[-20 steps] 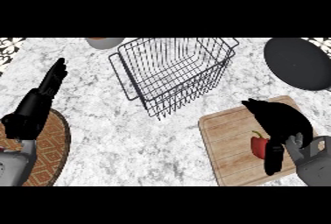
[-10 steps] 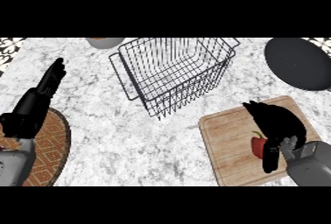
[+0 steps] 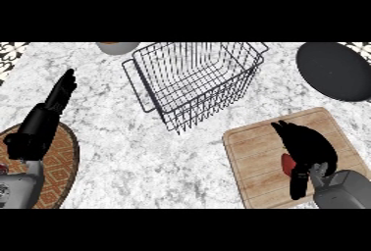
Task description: Pick the bell pepper from the cutting board and place it in the basket
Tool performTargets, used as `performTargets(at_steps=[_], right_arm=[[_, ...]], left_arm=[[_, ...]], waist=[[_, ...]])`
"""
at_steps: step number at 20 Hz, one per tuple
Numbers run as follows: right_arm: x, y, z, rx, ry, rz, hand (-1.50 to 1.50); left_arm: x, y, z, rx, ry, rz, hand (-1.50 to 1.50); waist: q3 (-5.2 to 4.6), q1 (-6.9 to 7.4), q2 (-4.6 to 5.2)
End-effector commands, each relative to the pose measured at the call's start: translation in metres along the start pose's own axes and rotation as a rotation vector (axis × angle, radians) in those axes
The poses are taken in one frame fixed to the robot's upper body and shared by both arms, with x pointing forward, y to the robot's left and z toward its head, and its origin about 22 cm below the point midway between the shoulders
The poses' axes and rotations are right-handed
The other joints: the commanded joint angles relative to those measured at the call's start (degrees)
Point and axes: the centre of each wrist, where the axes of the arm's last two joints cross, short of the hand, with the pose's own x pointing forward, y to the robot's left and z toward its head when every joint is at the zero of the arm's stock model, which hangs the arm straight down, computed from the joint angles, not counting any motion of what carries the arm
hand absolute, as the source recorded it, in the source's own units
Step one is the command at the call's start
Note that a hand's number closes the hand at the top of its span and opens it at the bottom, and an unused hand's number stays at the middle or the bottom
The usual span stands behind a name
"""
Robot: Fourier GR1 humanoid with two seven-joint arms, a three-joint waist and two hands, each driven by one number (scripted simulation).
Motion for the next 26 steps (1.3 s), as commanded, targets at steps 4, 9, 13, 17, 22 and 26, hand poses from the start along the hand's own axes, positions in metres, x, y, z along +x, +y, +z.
performTargets(at_steps=[4,9,13,17,22,26], right_arm=[[0.001,0.012,-0.014,0.026,0.043,0.022,-1.5],[-0.014,0.014,-0.019,0.022,0.044,0.002,-1.5],[-0.037,0.022,-0.024,0.037,0.038,-0.001,-1.5],[-0.023,0.036,-0.028,0.052,0.04,-0.057,1.5],[-0.032,0.041,-0.042,0.014,0.011,-0.011,1.5],[-0.024,0.038,-0.039,-0.022,-0.032,0.035,1.5]], left_arm=[[-0.005,-0.005,0.001,0.002,-0.011,0.009,0.0],[-0.003,0.013,-0.008,0.004,0.003,-0.007,0.0],[-0.022,0.002,-0.007,0.005,0.017,0.004,0.0],[-0.001,0.006,0.005,0.006,-0.003,-0.009,0.0],[0.008,-0.009,-0.02,-0.007,-0.011,0.008,0.0],[-0.007,-0.009,0.006,0.003,-0.011,0.001,0.0]], waist=[[0.0,0.07,0.02],[0.0,0.01,0.02],[0.0,-0.02,0.07],[0.01,0.09,0.0],[0.02,0.05,0.09],[0.0,0.17,0.02]])
